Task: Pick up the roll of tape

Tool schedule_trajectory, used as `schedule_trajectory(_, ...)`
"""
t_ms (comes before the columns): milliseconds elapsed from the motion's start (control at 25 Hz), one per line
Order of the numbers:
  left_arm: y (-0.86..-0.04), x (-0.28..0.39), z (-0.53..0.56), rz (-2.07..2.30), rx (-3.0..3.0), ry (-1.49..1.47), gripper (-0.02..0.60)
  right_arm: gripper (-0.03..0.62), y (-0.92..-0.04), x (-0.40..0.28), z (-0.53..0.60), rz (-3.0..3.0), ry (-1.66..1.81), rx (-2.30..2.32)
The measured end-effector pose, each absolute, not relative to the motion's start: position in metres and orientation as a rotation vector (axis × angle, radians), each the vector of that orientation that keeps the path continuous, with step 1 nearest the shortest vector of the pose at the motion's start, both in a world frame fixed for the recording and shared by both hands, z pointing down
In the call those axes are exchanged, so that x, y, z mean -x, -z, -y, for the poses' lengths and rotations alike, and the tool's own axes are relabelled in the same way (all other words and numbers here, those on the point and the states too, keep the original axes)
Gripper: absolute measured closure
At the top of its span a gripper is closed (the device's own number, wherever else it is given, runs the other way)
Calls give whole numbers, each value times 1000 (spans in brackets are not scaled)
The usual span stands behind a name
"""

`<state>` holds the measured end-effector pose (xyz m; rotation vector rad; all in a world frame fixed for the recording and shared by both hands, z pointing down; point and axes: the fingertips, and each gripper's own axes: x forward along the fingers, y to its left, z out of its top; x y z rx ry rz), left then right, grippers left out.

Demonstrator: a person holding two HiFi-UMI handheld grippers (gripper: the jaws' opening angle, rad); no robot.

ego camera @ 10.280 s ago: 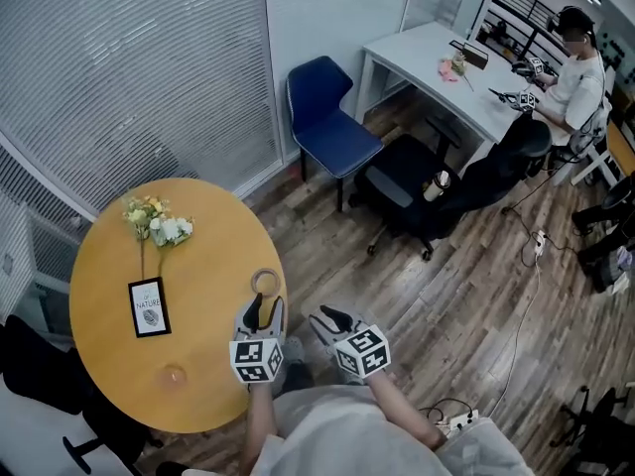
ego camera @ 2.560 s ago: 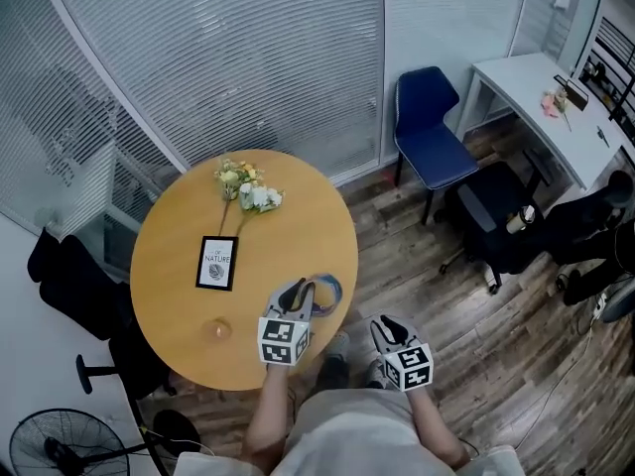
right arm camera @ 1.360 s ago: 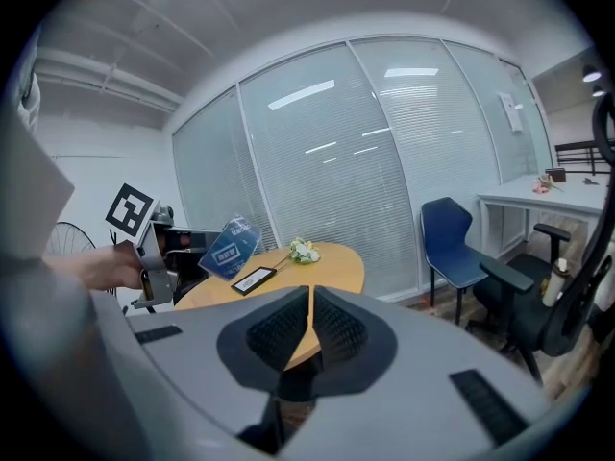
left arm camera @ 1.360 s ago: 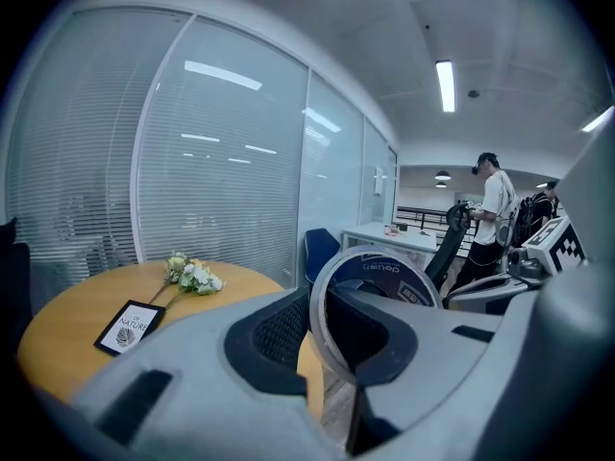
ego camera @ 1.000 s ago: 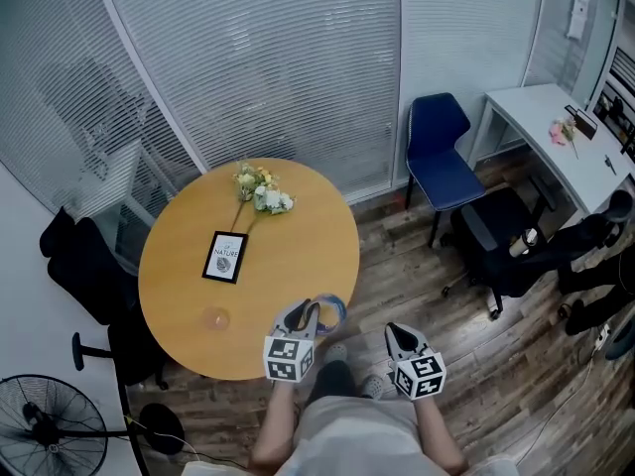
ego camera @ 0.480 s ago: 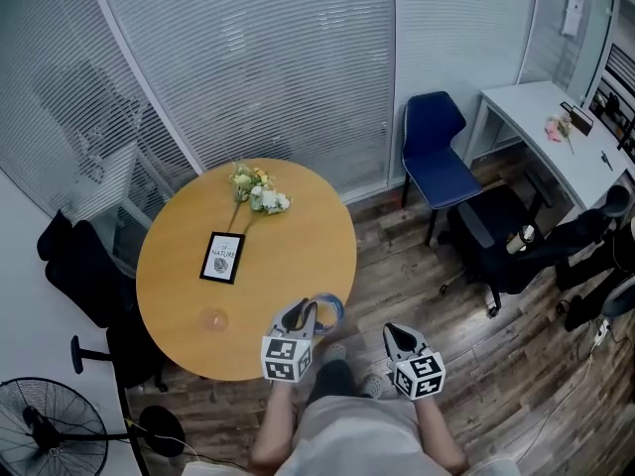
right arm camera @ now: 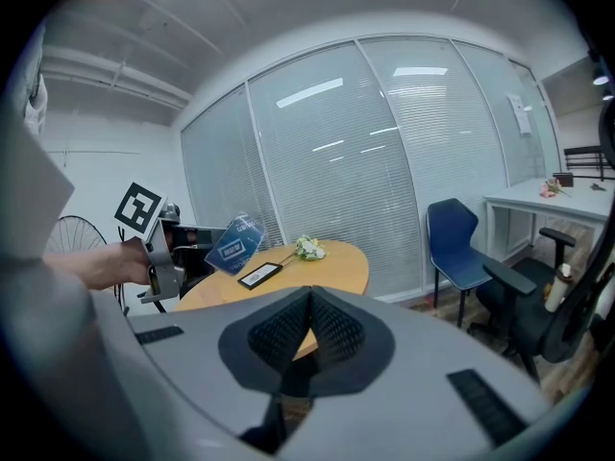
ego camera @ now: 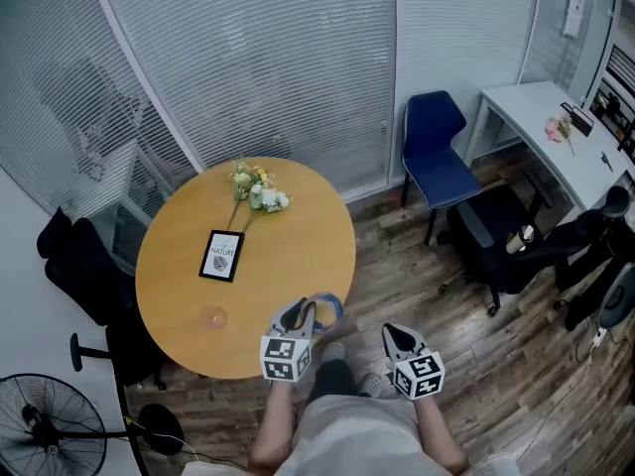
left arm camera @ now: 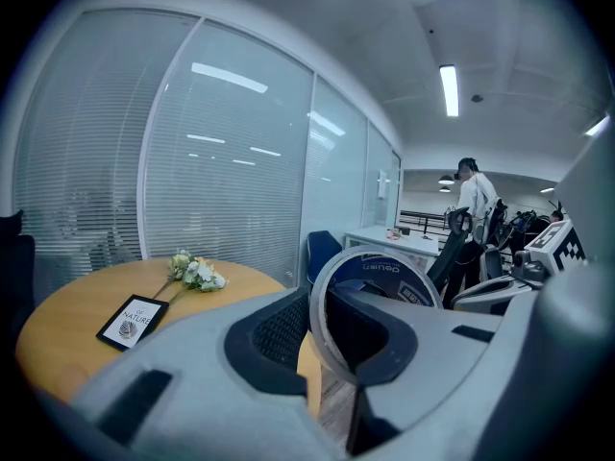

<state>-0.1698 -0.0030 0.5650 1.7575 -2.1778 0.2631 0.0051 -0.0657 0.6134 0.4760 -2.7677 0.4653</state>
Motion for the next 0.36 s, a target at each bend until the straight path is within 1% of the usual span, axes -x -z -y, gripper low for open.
schedule_trajectory(360, -570, 167, -1, 2168, -1756, -265, 518, 597, -612, -10, 65, 2775, -512, -474)
